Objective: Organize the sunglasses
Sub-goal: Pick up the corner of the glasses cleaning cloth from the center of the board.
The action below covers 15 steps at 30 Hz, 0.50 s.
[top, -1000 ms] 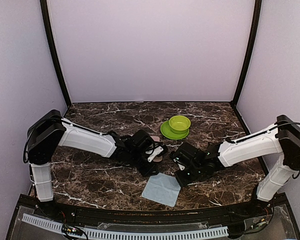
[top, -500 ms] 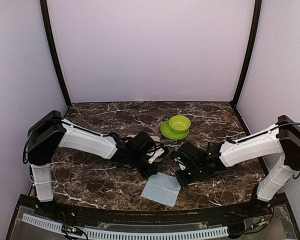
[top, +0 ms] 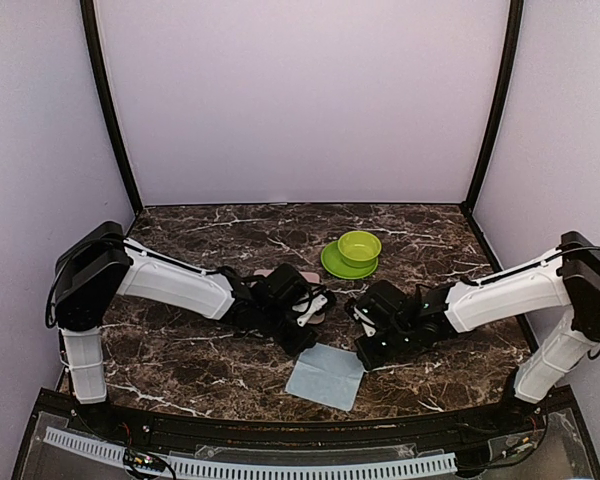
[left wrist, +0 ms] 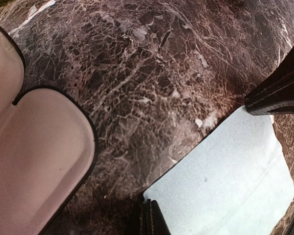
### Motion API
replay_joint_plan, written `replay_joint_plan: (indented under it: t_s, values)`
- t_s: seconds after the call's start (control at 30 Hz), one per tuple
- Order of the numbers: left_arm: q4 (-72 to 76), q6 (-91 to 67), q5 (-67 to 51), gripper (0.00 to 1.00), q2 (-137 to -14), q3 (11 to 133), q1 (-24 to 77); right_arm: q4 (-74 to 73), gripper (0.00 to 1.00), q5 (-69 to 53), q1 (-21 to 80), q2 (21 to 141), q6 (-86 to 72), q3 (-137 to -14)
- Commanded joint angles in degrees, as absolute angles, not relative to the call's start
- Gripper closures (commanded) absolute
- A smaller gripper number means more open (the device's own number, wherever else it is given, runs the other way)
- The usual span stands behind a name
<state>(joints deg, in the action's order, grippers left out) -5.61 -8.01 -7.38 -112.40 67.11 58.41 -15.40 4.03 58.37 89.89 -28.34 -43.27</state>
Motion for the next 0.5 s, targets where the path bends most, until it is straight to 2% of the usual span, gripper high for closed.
replay_joint_plan:
  t_s: [0.0,0.47]
  values:
    - [-4.77,-10.73,-6.68,1.0,-109.9,64.64,58.8,-12.05,1.0,3.01,56.69,88.16,-26.45,-43.04]
    - [-0.01,-15.05,-3.24,1.0,-106.06,60.97,58.8,-12.05,1.0,2.73,54.06,92.5,-16.84,-48.05]
